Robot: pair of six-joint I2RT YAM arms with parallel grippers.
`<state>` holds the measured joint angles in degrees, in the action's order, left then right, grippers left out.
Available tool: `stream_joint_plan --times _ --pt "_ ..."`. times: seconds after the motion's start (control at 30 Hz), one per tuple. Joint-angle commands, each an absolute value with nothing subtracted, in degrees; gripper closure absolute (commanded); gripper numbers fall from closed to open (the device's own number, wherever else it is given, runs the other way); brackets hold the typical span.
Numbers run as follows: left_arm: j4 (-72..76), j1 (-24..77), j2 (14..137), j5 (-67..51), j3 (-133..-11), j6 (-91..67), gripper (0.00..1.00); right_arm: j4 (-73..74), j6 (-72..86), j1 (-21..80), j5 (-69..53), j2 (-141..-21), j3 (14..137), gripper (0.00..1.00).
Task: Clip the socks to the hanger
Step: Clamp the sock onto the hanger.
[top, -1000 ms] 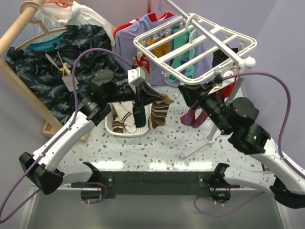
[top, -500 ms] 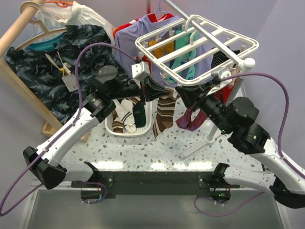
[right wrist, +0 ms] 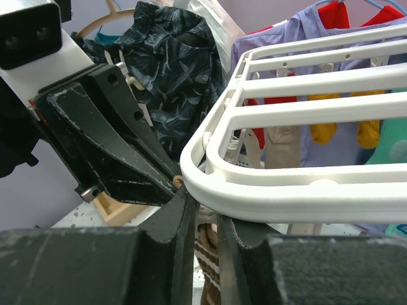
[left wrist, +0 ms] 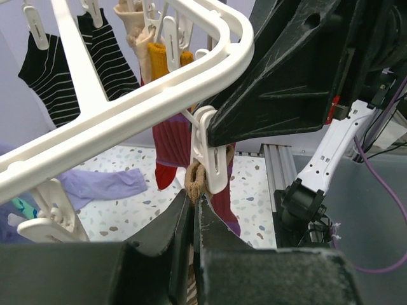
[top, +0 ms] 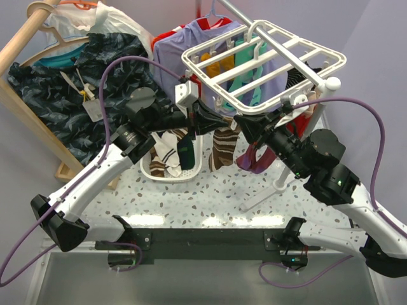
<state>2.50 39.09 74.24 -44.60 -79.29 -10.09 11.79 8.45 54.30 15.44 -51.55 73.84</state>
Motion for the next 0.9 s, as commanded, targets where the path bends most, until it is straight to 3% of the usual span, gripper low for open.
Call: stream_joint_plan --times 0.0,0.17,0.33,0.43,0.57,0.87 --pt "10.01 39.37 73.74 -45.44 -80.95 -14.58 1.00 11.78 7.38 54.58 12.83 -51.94 74.97 0.87" --pt "12.83 39.46 73.74 -44.65 -80.42 -15.91 1.00 11.51 7.47 54.58 12.75 -51.59 74.53 0.86" --pt "13.53 39.46 74.27 -44.56 -79.02 -16.52 0.99 10.81 7.56 54.58 13.88 -50.54 73.30 0.50" --pt "13.54 39.46 74.53 -44.30 -78.58 -16.70 0.96 10.99 7.56 54.58 15.29 -50.10 72.86 0.43" --pt "12.84 39.55 74.27 -42.98 -78.31 -16.44 0.76 10.90 7.56 54.58 17.74 -49.22 72.33 0.35" --pt "6.33 39.46 68.74 -34.55 -75.07 -10.29 0.42 11.95 7.56 54.58 31.70 -45.97 70.05 0.28"
